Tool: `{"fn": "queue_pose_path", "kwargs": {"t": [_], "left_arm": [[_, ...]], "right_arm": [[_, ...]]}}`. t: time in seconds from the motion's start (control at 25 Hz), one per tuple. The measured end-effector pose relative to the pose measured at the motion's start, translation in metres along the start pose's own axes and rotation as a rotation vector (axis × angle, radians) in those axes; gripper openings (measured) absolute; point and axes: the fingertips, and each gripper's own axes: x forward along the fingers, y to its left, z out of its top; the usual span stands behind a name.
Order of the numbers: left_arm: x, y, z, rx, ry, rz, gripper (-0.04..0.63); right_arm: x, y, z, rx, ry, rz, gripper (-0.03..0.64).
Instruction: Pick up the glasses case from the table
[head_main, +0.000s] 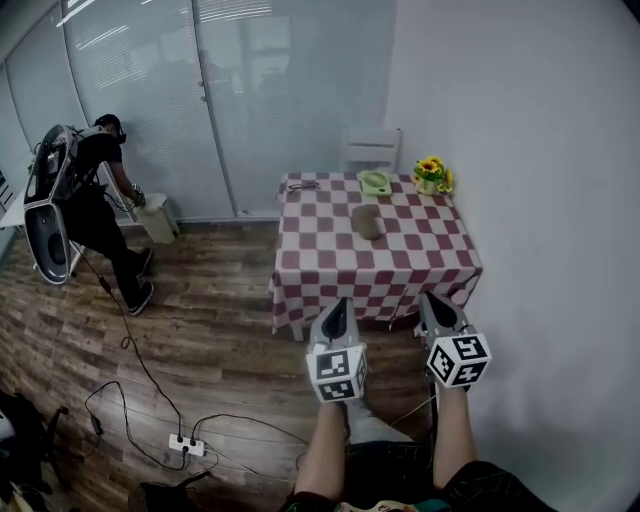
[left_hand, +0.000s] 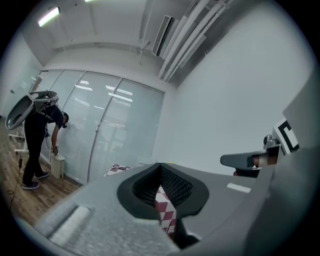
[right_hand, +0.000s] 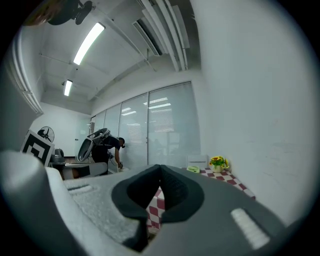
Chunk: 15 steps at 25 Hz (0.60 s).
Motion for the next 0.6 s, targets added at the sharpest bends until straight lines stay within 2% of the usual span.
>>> {"fn": "queue_pose_path", "kwargs": {"t": [0.2, 0.48, 0.6], "left_arm": [[0.038, 0.009, -0.014, 0.000, 0.037, 0.000, 0.010], [0.102, 0.029, -0.033, -0.135, 0.087, 0.005, 0.009], [0.132, 0.037, -0.043, -0.113, 0.134, 0.026, 0.009]], "right_arm": [[0.039, -0.014, -0.004, -0.013, 0.013, 0.018, 0.004], [0.102, -0.056, -0.019, -0.050, 0.102, -0.019, 0.005], [0.132, -0.068, -0.019, -0.045, 0.100, -0.010, 0.004]]}}
